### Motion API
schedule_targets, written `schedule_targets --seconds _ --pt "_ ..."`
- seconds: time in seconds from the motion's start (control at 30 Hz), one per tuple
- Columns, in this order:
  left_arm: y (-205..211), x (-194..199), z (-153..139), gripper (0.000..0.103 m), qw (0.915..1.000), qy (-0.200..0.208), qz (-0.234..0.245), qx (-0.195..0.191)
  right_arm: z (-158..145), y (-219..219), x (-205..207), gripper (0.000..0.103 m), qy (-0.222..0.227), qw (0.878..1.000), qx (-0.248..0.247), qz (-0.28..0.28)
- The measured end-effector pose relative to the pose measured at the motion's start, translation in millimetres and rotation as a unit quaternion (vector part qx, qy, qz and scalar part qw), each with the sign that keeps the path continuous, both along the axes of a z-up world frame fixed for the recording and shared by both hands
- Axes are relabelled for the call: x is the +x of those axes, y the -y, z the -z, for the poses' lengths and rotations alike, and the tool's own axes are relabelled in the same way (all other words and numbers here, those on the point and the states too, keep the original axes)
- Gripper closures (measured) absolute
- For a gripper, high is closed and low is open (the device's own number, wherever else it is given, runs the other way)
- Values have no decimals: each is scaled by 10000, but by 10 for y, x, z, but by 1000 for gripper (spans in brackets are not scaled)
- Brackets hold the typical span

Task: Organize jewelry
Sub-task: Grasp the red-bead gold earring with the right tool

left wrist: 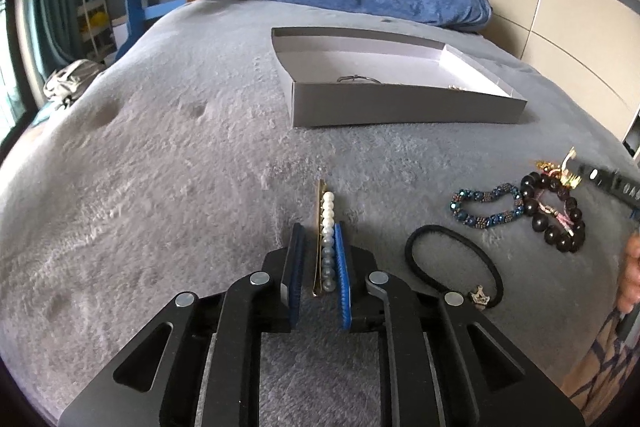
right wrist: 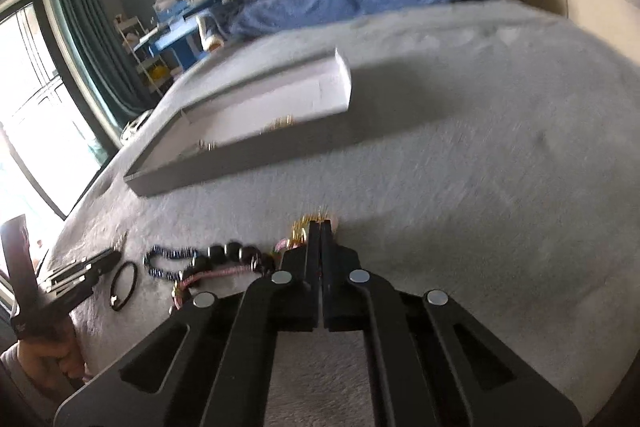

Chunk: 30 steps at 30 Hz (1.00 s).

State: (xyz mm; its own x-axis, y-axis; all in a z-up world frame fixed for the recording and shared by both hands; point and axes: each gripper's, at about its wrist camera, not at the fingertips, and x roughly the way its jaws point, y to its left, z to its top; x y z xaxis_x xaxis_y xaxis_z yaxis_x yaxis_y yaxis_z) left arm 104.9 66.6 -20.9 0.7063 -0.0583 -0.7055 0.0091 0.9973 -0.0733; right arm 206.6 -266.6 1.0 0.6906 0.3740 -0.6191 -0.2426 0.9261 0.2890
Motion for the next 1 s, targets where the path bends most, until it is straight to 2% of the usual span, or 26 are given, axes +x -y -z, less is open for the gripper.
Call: schedule_targets --seconds 0.13,0.23,0.47,0.7,0.73,0.8,0.83,0.87,0.97,1.0 --pt "20 -12 13 86 9999 51 -2 92 -169 125 -72 102 429 9986 -4 309" --pt "33 -14 19 86 9999 66 4 157 -206 265 -75 102 543 9967 38 608" --pt "58 -7 25 86 9998 46 -5 210 -164 408 -27 102 497 9945 72 918" --pt "32 4 26 86 9999 -19 35 162 18 335 95 101 -21 9957 -240 895" --pt "37 16 23 86 9999 -31 40 161 39 323 107 95 -81 9954 -296 908" --pt "38 33 14 85 9998 -44 50 175 65 315 107 77 -143 9949 -349 932" --pt "40 42 10 84 9998 -52 59 188 67 314 103 61 -134 9942 -406 989" --pt "42 50 7 81 9998 -55 70 199 72 317 93 53 -127 9936 -434 1036" --pt "50 92 -5 71 9998 -79 103 180 114 310 92 53 -241 9931 -477 1046" --pt "57 106 -6 70 9997 -91 106 184 135 315 103 53 -289 9928 -477 1064"
